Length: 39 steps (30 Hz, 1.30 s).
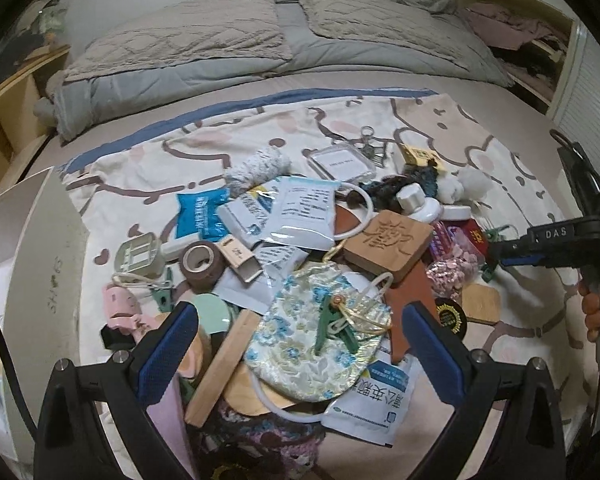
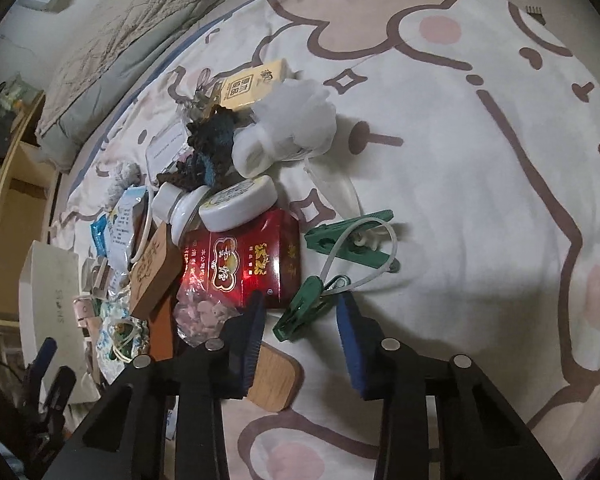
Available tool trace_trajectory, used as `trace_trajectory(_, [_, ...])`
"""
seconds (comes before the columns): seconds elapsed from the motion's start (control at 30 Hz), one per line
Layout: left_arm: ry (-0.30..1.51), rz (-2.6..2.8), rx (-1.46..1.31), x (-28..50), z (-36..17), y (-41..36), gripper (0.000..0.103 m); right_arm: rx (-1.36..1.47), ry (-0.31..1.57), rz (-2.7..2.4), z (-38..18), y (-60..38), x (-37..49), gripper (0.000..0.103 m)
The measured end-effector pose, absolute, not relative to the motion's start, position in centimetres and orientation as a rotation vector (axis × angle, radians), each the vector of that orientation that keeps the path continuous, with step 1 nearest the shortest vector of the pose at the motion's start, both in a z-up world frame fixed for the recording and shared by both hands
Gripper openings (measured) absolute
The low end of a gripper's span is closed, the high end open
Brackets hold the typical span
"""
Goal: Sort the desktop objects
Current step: 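Lower the right tool onto the green clothespin beside the red box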
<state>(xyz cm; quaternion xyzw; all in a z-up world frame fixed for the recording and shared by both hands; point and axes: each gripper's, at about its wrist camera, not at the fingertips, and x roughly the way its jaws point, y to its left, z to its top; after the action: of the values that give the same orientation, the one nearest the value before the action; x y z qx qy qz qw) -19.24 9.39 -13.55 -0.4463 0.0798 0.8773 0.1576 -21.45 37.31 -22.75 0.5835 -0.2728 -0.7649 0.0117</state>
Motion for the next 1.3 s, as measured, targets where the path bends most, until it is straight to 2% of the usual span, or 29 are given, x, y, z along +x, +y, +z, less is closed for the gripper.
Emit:
trace_trajectory(0.17, [0.248,2.456,-1.272,-19.3,-14.6,10.1,0.102,1.785,-0.852,-2.377,-22.7,37.7,-21.2,0.017])
trace_trajectory(0.27, [0.231,2.427,-1.276,-19.3,-15.2,10.2,0.101,1.787,-0.845,-2.374,-22.6,37.9,-21.0,0.011])
trace_trajectory(0.4, [0.266,2.416,-1.283,-19.5,-16.1,10.7,0.101,1.779,-0.817,-2.388,-22.3,38.2,-20.5,0.011])
trace_trajectory(0.53, [0.258,2.373,-1.337,-19.7,-17.5,10.8,0.091,1.732,-0.741,-2.401,-21.0,37.9,-20.1,0.011])
trace_trajectory(0.67, [0.286,2.371,-1.318,-19.5,-18.0,11.0,0.089,1.701,-0.694,-2.408,-20.4,37.7,-19.7,0.011])
trace_trajectory(0.83, [0.261,2.352,-1.368,-19.9,-19.0,10.7,0.082,1.726,-0.675,-2.413,-20.9,38.1,-19.6,0.011])
trace_trajectory(1.3, [0.255,2.319,-1.399,-19.7,-20.0,10.8,0.083,1.610,-0.806,-2.432,-20.4,38.2,-20.4,0.011])
